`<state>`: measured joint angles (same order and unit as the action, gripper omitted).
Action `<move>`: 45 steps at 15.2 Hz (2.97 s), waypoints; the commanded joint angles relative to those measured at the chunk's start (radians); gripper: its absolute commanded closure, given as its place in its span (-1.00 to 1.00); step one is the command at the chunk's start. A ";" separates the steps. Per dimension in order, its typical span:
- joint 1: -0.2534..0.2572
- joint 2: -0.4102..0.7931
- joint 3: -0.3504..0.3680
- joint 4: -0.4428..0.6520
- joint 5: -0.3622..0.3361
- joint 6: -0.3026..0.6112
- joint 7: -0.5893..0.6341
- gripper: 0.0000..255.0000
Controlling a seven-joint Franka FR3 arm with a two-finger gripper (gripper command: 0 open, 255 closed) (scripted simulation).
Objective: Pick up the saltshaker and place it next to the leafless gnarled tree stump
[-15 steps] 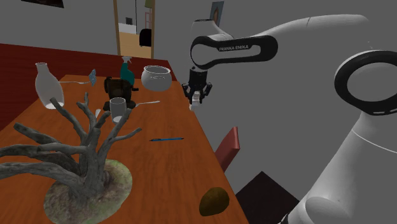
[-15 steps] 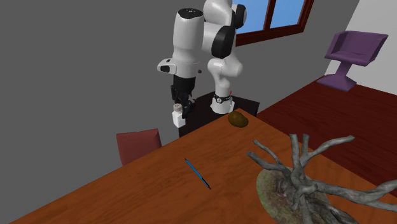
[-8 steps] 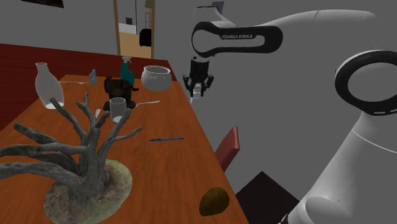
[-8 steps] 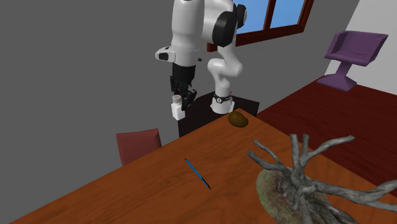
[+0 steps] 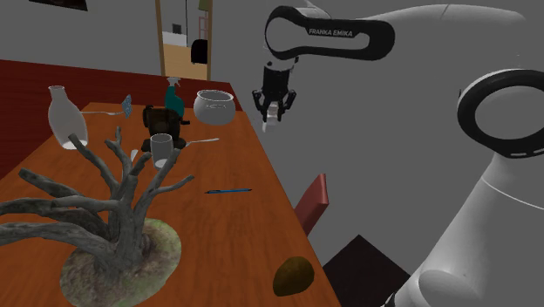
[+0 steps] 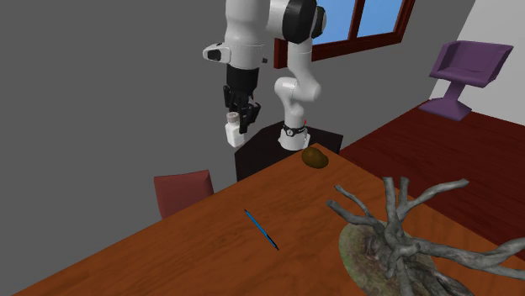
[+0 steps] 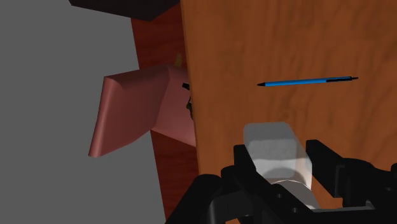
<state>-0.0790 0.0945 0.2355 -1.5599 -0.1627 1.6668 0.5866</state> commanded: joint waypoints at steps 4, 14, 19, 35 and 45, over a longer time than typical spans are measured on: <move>0.004 0.020 0.002 0.095 -0.004 -0.075 -0.007 1.00; 0.018 0.080 0.007 0.312 -0.021 -0.234 -0.019 1.00; 0.045 0.066 0.024 0.332 -0.022 -0.274 0.019 1.00; 0.233 -0.053 0.187 0.190 0.008 -0.300 0.379 1.00; 0.392 0.041 0.312 0.303 -0.032 -0.368 0.644 1.00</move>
<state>0.2945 0.1196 0.5350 -1.2731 -0.1867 1.3048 1.2004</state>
